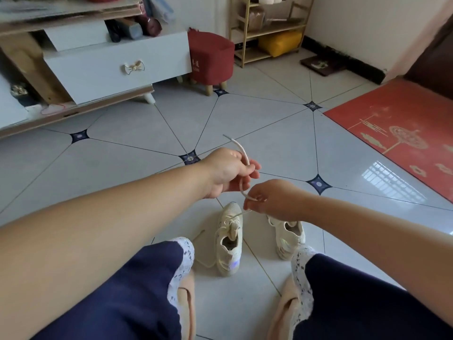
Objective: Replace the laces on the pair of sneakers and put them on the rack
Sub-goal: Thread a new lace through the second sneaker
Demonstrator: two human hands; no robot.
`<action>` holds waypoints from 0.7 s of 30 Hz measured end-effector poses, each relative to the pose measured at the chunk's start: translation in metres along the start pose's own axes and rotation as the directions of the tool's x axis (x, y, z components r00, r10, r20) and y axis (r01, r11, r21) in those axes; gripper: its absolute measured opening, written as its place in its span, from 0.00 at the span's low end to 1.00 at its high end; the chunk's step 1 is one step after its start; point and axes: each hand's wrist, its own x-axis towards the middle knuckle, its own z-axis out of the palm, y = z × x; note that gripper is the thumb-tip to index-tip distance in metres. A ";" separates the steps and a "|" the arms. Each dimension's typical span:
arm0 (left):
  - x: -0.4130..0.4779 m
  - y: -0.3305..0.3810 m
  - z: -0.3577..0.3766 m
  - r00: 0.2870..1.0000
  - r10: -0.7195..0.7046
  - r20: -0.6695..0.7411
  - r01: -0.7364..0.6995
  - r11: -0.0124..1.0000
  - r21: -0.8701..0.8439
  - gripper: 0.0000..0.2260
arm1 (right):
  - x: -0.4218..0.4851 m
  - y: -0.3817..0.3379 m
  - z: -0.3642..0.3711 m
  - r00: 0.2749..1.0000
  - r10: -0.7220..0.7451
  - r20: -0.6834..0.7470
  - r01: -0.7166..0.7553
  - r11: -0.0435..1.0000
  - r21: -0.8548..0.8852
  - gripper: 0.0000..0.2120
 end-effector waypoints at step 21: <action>0.077 -0.178 -0.027 0.933 -0.047 -0.357 0.176 0.925 0.337 0.08 | 0.083 0.092 0.167 0.950 0.312 0.031 -0.278 0.794 0.541 0.17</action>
